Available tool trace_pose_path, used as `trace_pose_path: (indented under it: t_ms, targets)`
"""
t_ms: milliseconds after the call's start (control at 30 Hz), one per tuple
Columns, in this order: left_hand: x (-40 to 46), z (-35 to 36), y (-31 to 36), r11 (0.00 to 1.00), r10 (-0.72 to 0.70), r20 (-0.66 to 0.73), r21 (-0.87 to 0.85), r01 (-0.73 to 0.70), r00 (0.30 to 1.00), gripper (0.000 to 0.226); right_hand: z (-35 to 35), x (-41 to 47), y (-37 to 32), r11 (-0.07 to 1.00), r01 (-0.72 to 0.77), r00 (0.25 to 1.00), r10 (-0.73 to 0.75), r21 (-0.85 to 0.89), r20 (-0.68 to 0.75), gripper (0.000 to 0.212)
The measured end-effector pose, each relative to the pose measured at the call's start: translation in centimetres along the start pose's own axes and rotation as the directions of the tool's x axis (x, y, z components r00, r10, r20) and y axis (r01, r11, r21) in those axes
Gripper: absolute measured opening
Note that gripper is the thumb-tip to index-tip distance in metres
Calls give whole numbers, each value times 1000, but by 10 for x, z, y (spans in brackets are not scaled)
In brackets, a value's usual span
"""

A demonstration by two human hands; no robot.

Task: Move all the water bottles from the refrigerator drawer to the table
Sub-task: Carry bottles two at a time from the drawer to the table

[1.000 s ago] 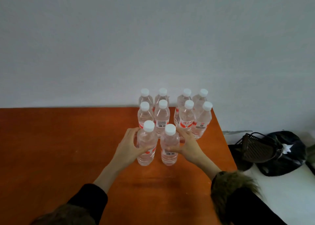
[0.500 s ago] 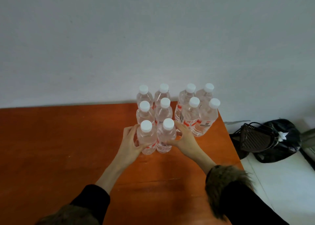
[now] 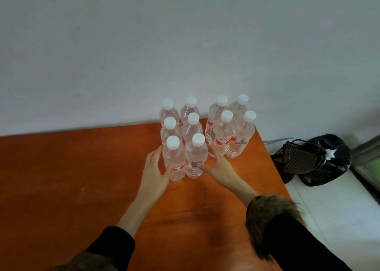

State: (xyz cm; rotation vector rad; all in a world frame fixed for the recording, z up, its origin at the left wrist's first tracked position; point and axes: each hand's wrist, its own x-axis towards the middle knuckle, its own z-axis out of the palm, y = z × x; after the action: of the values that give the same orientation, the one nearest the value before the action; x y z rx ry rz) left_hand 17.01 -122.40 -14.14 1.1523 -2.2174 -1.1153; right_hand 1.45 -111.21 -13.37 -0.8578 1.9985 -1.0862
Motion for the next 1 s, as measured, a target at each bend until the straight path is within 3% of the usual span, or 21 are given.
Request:
trace_pose_path:
  t_ms: [200, 300, 467, 567, 767, 1000]
  targets:
    - [-23, -13, 45, 949, 312, -161, 89, -301, 936, 43, -29, -50, -11, 958, 116, 965, -171, -262, -198, 66]
    - [-42, -9, 78, 855, 508, -54, 152, -495, 860, 43, -56, -91, -16, 853, 122, 914, -296, -508, -277, 66]
    - [-78, 20, 145, 636, 678, 248, 274, -721, 692, 70, -107, -189, -14, 637, -90, 822, -387, -766, -418, 77]
    - [-123, 40, 193, 472, 763, 336, 293, -832, 552, 74, -136, -268, -8, 563, -261, 732, -414, -784, -541, 81]
    - [-249, 79, 283, 163, 897, 379, 190, -968, 226, 73, -171, -453, 12, 422, -587, 564, -400, -691, -723, 87]
    - [-411, 147, 353, -72, 920, 386, -7, -997, -69, 73, -180, -644, 58, 345, -838, 352, -252, -424, -901, 89]
